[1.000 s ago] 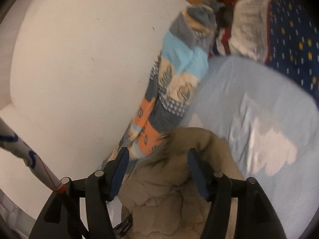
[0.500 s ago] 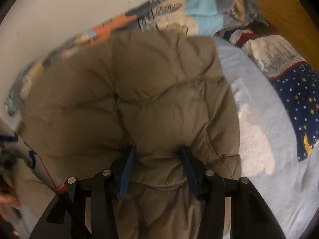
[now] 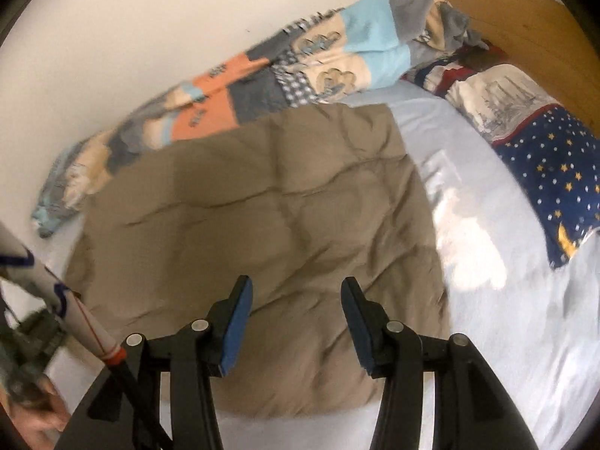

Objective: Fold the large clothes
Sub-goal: 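Lower the folded hem onto the jacket and open both grippers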

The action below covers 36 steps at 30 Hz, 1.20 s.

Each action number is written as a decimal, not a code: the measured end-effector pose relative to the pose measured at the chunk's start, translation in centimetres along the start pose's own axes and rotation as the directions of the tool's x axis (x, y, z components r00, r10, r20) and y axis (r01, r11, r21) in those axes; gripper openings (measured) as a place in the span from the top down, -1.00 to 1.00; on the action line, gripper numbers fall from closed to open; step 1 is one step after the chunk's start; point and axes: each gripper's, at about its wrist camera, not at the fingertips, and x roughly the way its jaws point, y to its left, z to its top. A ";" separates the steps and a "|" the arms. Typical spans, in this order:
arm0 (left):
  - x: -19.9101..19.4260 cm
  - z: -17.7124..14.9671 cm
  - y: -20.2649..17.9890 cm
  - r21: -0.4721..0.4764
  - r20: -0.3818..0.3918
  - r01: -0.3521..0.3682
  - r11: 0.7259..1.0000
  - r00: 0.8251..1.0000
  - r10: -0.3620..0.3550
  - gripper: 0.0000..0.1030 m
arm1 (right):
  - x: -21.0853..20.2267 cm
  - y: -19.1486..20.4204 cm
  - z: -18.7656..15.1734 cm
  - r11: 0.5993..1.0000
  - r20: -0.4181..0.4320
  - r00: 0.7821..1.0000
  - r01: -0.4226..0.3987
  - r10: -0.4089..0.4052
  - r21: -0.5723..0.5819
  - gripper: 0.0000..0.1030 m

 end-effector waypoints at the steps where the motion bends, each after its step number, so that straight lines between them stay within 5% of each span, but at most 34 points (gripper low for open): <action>1: -0.9 -0.6 0.3 -0.007 0.014 -0.003 1.000 1.000 0.003 0.61 | -0.8 0.7 -0.5 1.000 0.007 1.000 -0.012 0.012 0.002 -0.03; 10: -1.7 -2.9 1.7 -0.080 0.059 -0.026 0.996 0.998 0.030 0.61 | -3.8 7.2 -4.0 0.998 0.066 0.997 -0.042 0.045 -0.048 -0.03; 25: 5.3 -2.3 2.8 -0.111 -0.065 -0.022 0.994 0.998 0.015 0.61 | 5.5 7.2 -3.3 0.994 -0.010 0.999 0.032 -0.033 -0.100 -0.03; 36: 5.9 -2.7 1.6 -0.061 -0.063 -0.077 0.995 0.995 0.074 0.61 | 7.5 8.7 -4.0 0.957 -0.018 0.989 0.136 -0.145 -0.257 -0.08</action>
